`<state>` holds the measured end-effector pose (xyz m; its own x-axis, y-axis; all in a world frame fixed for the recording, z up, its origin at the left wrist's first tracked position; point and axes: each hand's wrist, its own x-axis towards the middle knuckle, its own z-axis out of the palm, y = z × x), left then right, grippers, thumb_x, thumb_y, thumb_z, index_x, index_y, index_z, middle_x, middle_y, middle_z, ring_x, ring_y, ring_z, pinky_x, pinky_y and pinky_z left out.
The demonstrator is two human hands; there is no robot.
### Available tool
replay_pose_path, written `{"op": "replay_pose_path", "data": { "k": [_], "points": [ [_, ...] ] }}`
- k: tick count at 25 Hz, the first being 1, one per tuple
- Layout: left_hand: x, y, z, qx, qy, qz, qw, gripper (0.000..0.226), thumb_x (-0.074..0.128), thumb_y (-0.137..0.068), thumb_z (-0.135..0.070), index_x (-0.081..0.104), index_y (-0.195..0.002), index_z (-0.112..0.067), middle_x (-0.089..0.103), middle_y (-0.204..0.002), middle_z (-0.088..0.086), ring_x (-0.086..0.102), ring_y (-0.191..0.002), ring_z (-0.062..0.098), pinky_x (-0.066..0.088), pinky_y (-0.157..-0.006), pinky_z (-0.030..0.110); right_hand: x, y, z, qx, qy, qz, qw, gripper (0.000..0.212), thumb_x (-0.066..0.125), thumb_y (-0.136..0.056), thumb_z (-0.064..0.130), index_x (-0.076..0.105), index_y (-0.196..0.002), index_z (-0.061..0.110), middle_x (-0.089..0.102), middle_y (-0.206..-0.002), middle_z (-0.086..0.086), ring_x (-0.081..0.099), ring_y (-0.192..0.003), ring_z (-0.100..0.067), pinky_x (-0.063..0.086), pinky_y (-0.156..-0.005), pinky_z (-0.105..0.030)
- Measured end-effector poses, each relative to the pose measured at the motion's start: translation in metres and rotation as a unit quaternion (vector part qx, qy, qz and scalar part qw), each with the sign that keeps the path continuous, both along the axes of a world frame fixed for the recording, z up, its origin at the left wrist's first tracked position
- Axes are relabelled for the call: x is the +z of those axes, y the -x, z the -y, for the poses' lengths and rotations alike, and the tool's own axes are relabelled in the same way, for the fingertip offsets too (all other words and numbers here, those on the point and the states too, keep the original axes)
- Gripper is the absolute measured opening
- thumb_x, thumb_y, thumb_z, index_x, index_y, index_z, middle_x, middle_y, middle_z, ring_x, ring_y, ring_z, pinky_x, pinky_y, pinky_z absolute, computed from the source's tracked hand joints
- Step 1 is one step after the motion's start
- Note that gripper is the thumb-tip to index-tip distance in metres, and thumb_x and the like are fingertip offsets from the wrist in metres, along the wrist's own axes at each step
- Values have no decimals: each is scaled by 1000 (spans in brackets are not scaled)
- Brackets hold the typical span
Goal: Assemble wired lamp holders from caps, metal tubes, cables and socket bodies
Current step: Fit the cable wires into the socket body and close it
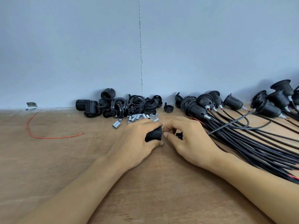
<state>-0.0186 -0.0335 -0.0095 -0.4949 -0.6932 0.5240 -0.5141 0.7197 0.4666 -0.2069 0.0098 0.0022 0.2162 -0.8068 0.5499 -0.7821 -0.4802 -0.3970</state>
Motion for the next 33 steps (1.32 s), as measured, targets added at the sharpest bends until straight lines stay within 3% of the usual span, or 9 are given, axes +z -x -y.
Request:
{"op": "replay_pose_path", "data": {
  "k": [3, 11, 17, 21, 25, 28, 30, 33],
  "points": [
    [3, 0, -3, -4, 5, 7, 1000, 29, 83, -81, -26, 73, -109, -24, 66, -94, -10, 57, -91, 6, 42, -78, 13, 0, 0, 0, 2, 6, -12, 1000, 8, 72, -85, 10, 68, -83, 16, 62, -79, 9, 53, -76, -7, 37, -71, -15],
    [-1, 3, 0, 6, 20, 1, 1000, 32, 84, -80, -28, 73, -110, -22, 66, -94, -10, 58, -90, 7, 45, -82, 25, 1, 0, 0, -19, -32, 50, 998, 8, 75, -85, 13, 73, -82, 20, 65, -76, 15, 58, -80, 2, 36, -69, -6],
    [-5, 2, 7, 31, 14, -7, 999, 39, 84, -80, -34, 72, -116, -28, 63, -96, -20, 55, -94, 1, 37, -82, 7, 3, 2, 0, -18, -29, 53, 998, 10, 74, -84, 10, 72, -80, 20, 63, -75, 13, 57, -78, 4, 35, -70, -5],
    [-2, 3, 4, 9, 9, 0, 1000, 32, 83, -81, -29, 73, -111, -24, 67, -96, -10, 59, -92, 7, 45, -84, 27, 2, 2, 0, -8, -22, 15, 1000, 10, 72, -86, 10, 69, -82, 18, 60, -78, 11, 53, -75, 2, 34, -66, -7],
    [0, 1, 3, -13, -1, 14, 1000, 26, 81, -82, -29, 72, -106, -23, 65, -92, -9, 59, -89, 8, 47, -81, 32, -1, 3, 2, -15, -32, 8, 999, 10, 71, -87, 14, 67, -82, 22, 62, -79, 11, 55, -75, -5, 34, -65, -11],
    [-2, 2, 3, -3, -1, 10, 1000, 24, 80, -83, -32, 70, -104, -25, 64, -91, -13, 57, -89, 4, 43, -76, 23, 0, 3, 4, -27, -43, 29, 998, 9, 72, -87, 18, 69, -83, 26, 64, -78, 13, 57, -79, -4, 38, -69, -12],
    [-5, 3, 6, 24, -21, -2, 999, 35, 80, -83, -40, 65, -114, -31, 62, -96, -19, 54, -89, -5, 38, -73, 13, 4, 4, 7, -33, -49, 35, 998, 6, 73, -85, 24, 71, -90, 28, 65, -81, 15, 60, -82, -2, 43, -74, -16],
    [-9, -1, 11, 68, -99, -50, 992, 42, 77, -82, -53, 52, -114, -42, 62, -97, -22, 55, -90, -8, 38, -71, 11, 18, 19, 13, -23, -152, 30, 988, 31, 77, -82, 38, 65, -110, 34, 64, -99, 16, 61, -90, -2, 47, -80, -18]
  ]
}}
